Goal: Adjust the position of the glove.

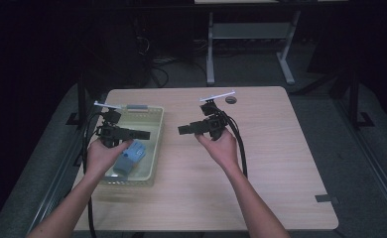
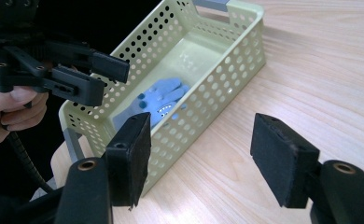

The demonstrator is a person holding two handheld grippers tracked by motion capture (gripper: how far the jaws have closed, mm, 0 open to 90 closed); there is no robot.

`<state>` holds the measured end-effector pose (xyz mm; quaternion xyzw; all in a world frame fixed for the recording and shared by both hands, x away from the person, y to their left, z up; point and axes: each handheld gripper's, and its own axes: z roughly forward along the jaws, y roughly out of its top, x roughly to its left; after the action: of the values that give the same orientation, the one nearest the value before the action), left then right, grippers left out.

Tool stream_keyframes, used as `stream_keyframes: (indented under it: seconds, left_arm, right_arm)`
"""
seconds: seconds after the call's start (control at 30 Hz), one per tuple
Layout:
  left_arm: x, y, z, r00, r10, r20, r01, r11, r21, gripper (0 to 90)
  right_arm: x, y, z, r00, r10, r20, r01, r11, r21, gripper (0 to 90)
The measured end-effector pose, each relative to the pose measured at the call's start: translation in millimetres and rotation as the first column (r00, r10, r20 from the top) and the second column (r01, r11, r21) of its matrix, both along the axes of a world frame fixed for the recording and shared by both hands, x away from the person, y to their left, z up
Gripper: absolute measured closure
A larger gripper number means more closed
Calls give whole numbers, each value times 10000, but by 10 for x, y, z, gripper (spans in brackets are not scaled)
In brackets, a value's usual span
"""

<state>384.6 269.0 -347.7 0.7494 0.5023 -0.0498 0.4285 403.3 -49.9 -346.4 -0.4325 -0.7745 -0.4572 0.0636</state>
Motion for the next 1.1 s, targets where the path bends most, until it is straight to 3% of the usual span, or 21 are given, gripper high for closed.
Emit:
stream_keyframes:
  seconds: [0.57,1.1]
  left_arm:
    - [12,-269,36,9997,-163,194,169,9993,-334,296]
    - [25,-565,-19,9985,-505,210,516,9970,-574,276]
  right_arm:
    - [-27,-293,-35,9993,-366,58,366,9993,51,327]
    - [-86,-616,-117,9962,-867,-48,867,9962,-36,301]
